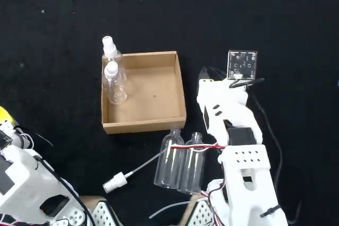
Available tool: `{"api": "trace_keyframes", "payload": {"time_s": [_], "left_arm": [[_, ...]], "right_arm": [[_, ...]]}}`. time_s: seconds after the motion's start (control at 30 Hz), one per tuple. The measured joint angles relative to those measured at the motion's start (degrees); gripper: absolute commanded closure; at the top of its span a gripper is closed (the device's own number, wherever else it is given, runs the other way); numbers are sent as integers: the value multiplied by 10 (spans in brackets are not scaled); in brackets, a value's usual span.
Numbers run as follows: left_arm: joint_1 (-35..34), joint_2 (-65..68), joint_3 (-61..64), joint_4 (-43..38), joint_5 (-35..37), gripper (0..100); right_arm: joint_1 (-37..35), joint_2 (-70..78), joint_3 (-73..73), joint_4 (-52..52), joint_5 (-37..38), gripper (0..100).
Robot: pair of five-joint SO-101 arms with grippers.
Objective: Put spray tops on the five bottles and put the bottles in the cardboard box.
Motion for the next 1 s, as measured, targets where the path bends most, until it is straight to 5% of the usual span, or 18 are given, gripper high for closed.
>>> {"api": "trace_keyframes", "payload": {"time_s": [0.13, 0.27, 0.6, 0.83, 1.0], "left_arm": [[18, -43, 13, -41, 0, 972], [55, -116, 18, 6, 0, 972], [163, -430, 63, 273, 0, 971], [229, -626, 33, 602, 0, 971], [255, -687, 28, 701, 0, 971]], "right_arm": [[0, 0, 0, 0, 0, 967], [0, 0, 0, 0, 0, 967], [0, 0, 4, 0, 0, 967], [0, 0, 4, 0, 0, 967], [0, 0, 4, 0, 0, 967]]}}
